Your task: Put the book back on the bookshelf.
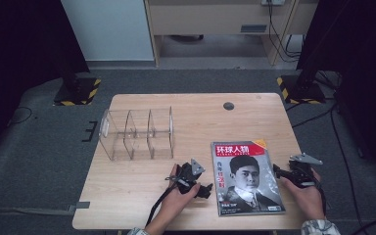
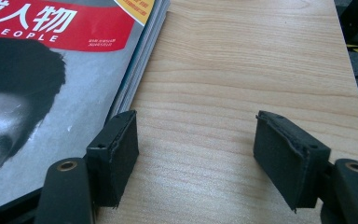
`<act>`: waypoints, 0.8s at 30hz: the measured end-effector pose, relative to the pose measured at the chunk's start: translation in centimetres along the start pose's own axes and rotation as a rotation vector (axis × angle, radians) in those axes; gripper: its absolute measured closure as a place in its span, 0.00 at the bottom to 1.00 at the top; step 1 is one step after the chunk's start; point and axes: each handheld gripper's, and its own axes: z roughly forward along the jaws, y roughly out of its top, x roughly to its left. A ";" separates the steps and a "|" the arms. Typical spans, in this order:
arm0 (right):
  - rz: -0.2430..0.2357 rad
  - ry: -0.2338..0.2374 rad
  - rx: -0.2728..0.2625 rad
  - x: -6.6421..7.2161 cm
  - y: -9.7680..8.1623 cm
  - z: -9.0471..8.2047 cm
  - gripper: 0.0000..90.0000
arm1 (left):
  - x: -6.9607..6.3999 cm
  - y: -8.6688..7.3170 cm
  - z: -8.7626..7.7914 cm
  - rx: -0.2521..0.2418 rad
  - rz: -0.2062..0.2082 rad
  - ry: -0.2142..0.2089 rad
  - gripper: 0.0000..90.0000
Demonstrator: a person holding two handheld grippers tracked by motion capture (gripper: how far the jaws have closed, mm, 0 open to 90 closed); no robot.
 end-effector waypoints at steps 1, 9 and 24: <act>0.002 0.000 0.001 0.0 0.0 0.0 0.34 | 0.0 0.0 0.0 0.000 0.000 0.000 0.00; 0.008 0.008 -0.001 0.0 0.0 -0.1 0.34 | 0.0 -0.1 -0.1 -0.004 0.005 -0.013 0.00; -0.038 0.114 -0.073 2.6 1.2 -1.1 0.28 | -2.6 0.7 -0.9 -0.117 -0.008 -0.095 0.07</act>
